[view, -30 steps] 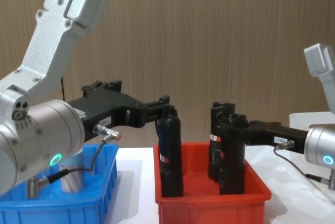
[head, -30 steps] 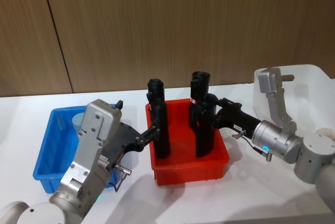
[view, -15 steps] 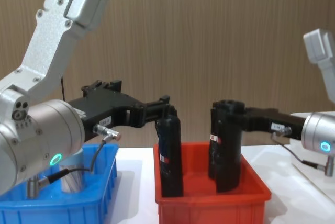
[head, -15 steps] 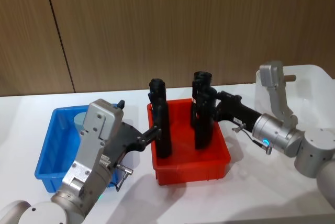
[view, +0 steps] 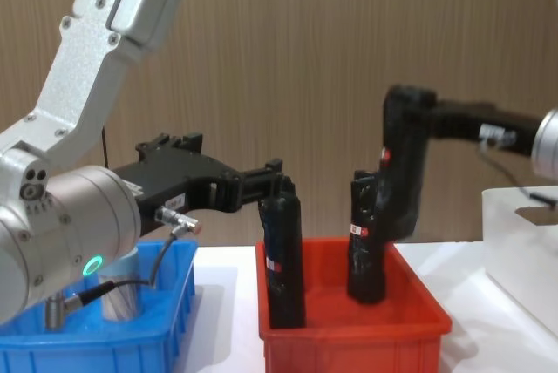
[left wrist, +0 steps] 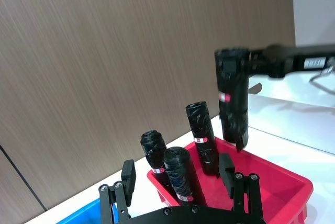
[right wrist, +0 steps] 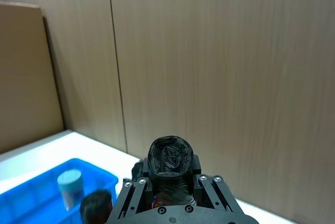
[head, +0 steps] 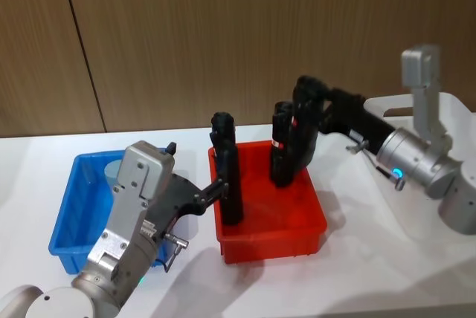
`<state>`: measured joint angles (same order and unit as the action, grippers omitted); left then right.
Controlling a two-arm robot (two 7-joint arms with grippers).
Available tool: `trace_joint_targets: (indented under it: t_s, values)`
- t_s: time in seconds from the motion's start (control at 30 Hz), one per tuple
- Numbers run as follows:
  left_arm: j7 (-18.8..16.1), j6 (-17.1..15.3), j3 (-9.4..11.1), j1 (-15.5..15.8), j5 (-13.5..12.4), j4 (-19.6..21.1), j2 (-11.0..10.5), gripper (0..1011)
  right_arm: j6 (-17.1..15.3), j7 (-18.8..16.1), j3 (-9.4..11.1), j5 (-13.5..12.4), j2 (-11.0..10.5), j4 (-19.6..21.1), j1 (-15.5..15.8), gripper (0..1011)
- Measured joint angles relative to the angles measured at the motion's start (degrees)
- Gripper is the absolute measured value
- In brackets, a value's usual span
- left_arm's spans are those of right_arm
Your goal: Pick the cotton swabs from the blue box and place them into the white box.
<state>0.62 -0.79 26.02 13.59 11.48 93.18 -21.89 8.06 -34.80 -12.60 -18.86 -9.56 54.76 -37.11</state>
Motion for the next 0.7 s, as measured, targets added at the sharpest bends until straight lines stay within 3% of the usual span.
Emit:
trace_joint_targets:
  t_s: [0.13, 0.47, 0.7]
  values:
    - [0.0, 0.0, 0.0, 0.0, 0.0, 0.0, 0.0, 1004, -2.0, 2.7, 1.0, -0.1, -1.4, 6.8, 2.3, 367]
    - [0.0, 0.0, 0.0, 0.0, 0.0, 0.0, 0.0, 1004, -5.2, 8.8, 3.2, 1.7, -4.4, 17.4, 5.6, 367]
    - [0.0, 0.0, 0.0, 0.0, 0.0, 0.0, 0.0, 1004, -6.8, 12.2, 4.4, 4.0, -5.8, 20.1, 6.6, 367]
